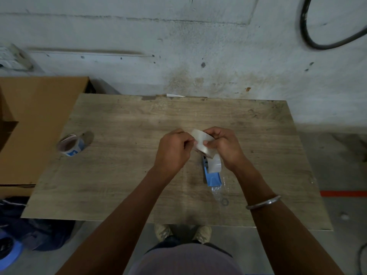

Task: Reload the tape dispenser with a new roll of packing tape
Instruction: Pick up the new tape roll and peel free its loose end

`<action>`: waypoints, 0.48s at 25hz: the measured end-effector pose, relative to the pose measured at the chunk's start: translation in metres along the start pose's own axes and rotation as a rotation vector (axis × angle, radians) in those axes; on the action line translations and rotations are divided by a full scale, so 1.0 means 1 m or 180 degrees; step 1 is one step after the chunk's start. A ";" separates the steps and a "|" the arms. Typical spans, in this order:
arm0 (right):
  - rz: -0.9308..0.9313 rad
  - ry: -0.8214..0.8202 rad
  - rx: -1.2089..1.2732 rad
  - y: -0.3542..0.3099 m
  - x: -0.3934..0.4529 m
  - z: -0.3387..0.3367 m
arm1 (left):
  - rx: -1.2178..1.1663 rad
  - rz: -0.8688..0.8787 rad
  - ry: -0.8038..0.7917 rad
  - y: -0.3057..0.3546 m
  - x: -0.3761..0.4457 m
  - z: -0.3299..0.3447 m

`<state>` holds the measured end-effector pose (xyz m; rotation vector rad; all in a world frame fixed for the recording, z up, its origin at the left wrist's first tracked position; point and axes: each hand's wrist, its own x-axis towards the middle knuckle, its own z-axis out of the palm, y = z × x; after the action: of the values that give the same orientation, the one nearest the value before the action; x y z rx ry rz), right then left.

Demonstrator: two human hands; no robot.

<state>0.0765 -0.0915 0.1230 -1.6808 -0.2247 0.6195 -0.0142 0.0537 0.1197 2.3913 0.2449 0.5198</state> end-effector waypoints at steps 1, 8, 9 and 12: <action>-0.0017 -0.0013 -0.0078 0.001 0.000 0.000 | 0.0111 0.0027 -0.0034 0.000 0.000 0.000; -0.0047 -0.0173 -0.0317 0.001 0.003 0.000 | 0.0459 0.0365 -0.0421 -0.004 0.000 0.002; -0.0046 -0.0221 -0.0327 0.001 0.004 -0.001 | 0.0481 0.0448 -0.0467 -0.004 0.000 0.001; -0.0055 -0.0353 -0.0358 -0.002 0.006 -0.003 | 0.0644 0.0869 -0.0553 0.000 0.000 -0.003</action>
<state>0.0832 -0.0907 0.1237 -1.7523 -0.3590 0.6987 -0.0150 0.0552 0.1219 2.6676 -0.1134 0.4221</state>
